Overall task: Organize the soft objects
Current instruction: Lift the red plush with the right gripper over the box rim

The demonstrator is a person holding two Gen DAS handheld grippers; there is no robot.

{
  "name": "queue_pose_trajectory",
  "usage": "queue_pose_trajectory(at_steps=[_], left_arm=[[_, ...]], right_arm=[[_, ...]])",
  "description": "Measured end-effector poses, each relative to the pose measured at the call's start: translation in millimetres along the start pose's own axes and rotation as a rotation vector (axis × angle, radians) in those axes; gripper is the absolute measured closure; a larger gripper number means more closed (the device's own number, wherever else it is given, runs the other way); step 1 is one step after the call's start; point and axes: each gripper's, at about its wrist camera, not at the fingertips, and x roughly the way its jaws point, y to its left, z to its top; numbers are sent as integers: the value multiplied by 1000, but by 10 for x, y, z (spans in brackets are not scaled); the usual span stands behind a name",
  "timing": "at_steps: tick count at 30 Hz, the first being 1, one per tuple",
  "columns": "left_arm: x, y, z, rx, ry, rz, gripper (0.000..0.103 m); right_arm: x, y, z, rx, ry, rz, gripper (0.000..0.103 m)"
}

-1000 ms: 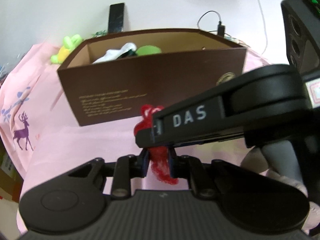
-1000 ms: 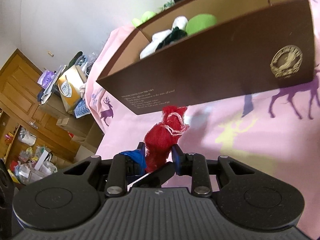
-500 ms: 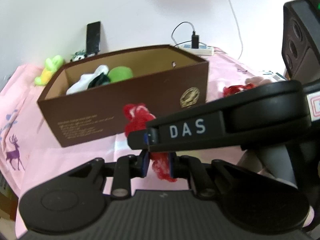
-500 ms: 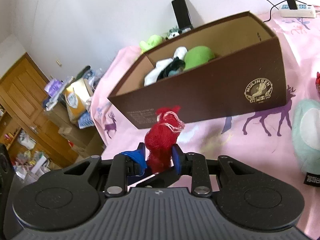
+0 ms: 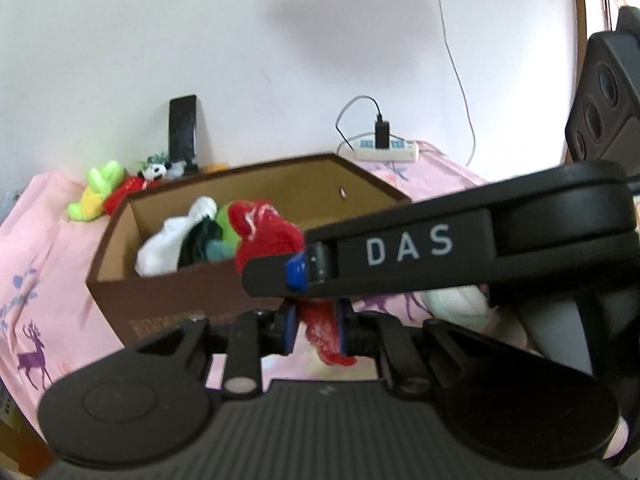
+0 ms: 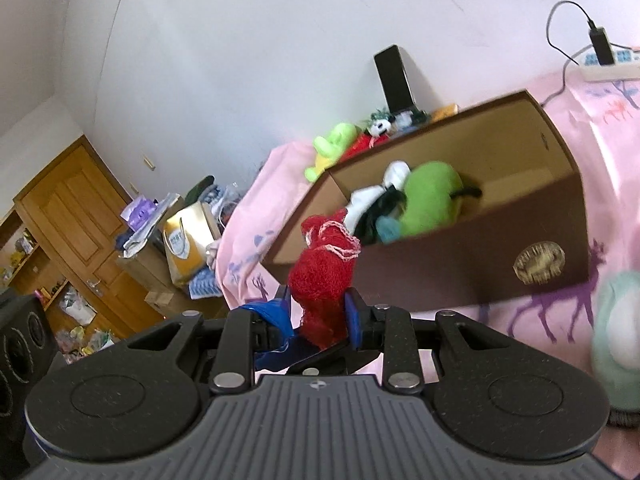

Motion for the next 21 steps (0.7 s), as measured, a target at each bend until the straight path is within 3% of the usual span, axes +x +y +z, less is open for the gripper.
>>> queue_pose_trajectory(at_steps=[9,21], left_arm=[[204,456,268,-71,-34,29,93],[742,1070,382,-190,29,58,93]], right_arm=[[423,46,363,34,9,40,92],[1118,-84,627,115,79,22,92]])
